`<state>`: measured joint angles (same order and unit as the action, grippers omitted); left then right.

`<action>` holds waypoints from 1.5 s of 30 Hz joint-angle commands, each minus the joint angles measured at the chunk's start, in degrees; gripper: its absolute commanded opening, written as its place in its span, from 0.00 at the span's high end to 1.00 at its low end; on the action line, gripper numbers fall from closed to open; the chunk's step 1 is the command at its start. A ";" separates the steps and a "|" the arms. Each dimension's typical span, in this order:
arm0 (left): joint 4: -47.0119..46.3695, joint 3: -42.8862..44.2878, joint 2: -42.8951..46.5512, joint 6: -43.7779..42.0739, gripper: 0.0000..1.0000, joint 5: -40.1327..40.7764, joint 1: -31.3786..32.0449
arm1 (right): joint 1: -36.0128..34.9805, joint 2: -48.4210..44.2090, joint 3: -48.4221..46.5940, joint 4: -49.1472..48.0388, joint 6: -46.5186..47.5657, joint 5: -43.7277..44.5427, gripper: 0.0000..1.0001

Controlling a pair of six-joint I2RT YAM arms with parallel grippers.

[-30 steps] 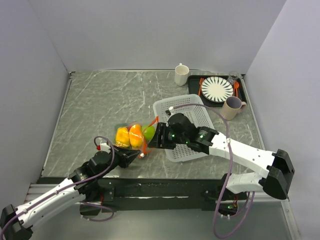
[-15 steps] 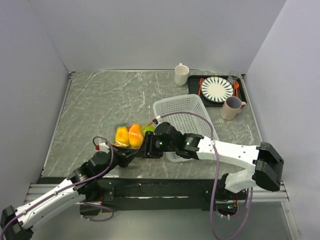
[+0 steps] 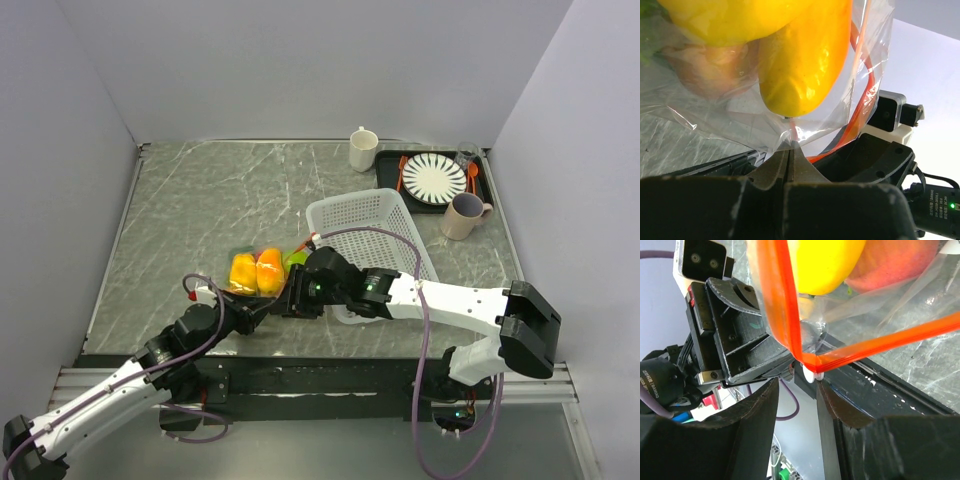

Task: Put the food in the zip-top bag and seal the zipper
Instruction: Zip the zipper food storage bag at the center of the board.

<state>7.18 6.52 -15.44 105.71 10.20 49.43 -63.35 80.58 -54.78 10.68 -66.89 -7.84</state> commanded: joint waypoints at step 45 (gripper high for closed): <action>0.20 0.59 1.73 0.72 0.99 0.96 0.14 | 3.41 0.64 0.81 -5.30 -0.08 -2.09 0.65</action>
<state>9.30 6.52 -13.61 105.89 10.44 49.43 -60.14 81.89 -55.02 10.22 -65.39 -7.70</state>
